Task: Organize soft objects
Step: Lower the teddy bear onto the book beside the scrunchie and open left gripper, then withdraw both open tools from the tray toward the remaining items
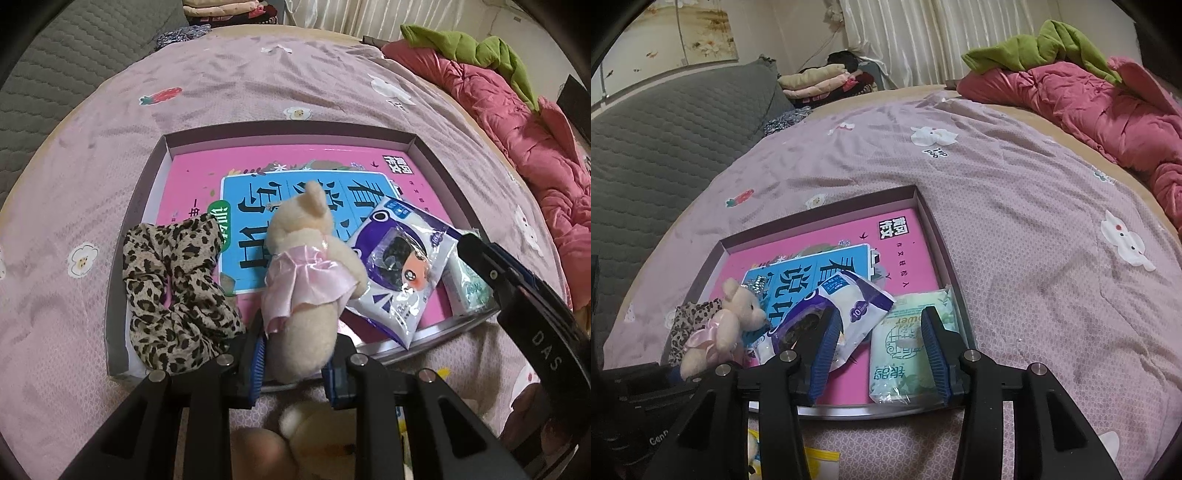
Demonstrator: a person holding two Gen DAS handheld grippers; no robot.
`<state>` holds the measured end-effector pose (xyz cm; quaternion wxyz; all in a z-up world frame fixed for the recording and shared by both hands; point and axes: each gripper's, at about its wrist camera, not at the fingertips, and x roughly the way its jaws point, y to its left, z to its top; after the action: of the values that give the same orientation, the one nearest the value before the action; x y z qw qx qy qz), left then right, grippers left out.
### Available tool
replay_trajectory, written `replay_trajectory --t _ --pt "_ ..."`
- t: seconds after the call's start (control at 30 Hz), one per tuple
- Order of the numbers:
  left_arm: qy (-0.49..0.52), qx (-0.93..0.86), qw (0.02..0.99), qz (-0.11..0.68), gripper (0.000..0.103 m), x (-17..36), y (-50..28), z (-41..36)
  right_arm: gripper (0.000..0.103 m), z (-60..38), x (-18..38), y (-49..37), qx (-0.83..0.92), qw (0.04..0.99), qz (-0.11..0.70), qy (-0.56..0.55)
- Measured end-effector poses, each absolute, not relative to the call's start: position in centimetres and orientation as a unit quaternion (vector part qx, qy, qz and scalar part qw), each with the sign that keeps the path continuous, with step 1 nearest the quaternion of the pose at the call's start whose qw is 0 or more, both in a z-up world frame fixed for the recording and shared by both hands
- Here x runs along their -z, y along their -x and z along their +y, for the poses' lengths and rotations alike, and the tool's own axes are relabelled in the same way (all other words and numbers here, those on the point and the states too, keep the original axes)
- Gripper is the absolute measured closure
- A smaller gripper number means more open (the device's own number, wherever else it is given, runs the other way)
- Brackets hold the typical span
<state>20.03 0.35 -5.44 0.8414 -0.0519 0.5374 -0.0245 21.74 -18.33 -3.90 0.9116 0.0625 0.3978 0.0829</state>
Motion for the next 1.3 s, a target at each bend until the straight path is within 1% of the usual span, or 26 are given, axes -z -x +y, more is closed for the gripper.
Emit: replay_trajectory --t 0.6,0.7,0.77,0.83,0.9,1.3 --pt "0.06 0.043 0.852 0.519 0.076 4.8 -19.7 -0.1 0.055 -18.2 4.1 -21.9 -0.089 0.91 0.401 -0.061" --pt "0.065 0.046 0.85 0.52 0.071 4.8 -19.5 0.0 0.055 -18.2 4.1 -21.8 -0.089 0.909 0.401 -0.061" --pt "0.078 0.054 0.848 0.522 0.065 4.7 -19.5 0.3 0.055 -18.3 4.0 -21.8 -0.089 0.91 0.401 -0.061" --pt "0.085 0.057 0.849 0.519 0.055 4.5 -19.3 0.6 0.055 -18.3 4.0 -21.8 -0.088 0.91 0.4 -0.06" --pt "0.08 0.056 0.852 0.514 0.052 4.2 -19.2 0.7 0.055 -18.4 3.9 -21.8 -0.087 0.91 0.4 -0.061" --pt "0.093 0.039 0.863 0.495 0.05 3.0 -19.0 2.2 0.054 -18.5 4.0 -21.8 -0.085 0.911 0.4 -0.061"
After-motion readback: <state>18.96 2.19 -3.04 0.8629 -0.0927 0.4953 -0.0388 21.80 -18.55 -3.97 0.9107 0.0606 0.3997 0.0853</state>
